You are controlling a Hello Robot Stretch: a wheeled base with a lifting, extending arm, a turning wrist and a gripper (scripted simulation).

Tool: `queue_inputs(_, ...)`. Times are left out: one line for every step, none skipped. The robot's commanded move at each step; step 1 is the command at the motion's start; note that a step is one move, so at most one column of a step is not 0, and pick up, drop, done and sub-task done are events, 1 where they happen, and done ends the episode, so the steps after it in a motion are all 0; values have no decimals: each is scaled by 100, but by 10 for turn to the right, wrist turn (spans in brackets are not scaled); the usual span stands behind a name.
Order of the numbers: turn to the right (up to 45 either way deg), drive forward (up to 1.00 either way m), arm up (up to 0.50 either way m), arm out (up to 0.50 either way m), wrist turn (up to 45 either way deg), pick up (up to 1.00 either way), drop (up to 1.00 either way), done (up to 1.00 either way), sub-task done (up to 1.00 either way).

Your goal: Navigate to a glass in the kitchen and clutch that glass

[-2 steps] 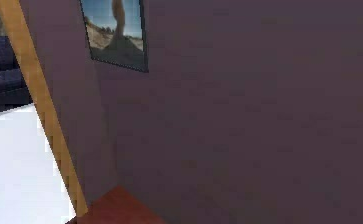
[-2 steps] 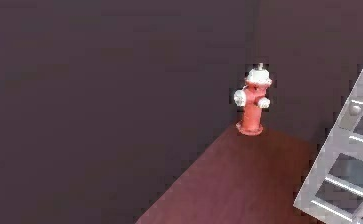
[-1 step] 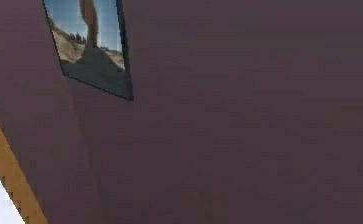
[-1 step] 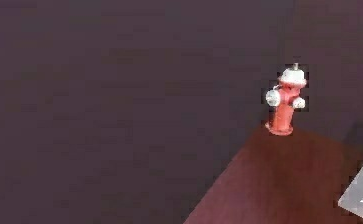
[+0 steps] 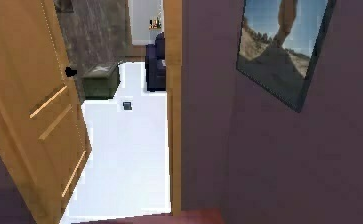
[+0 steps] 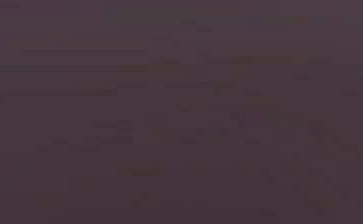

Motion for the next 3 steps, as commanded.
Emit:
queue_inputs(0, 30, 0, 0, 0, 0, 0, 0, 0)
queue_inputs(-390, 0, 0, 0, 0, 0, 0, 0, 0)
queue_inputs(0, 55, 0, 0, 0, 0, 0, 0, 0)
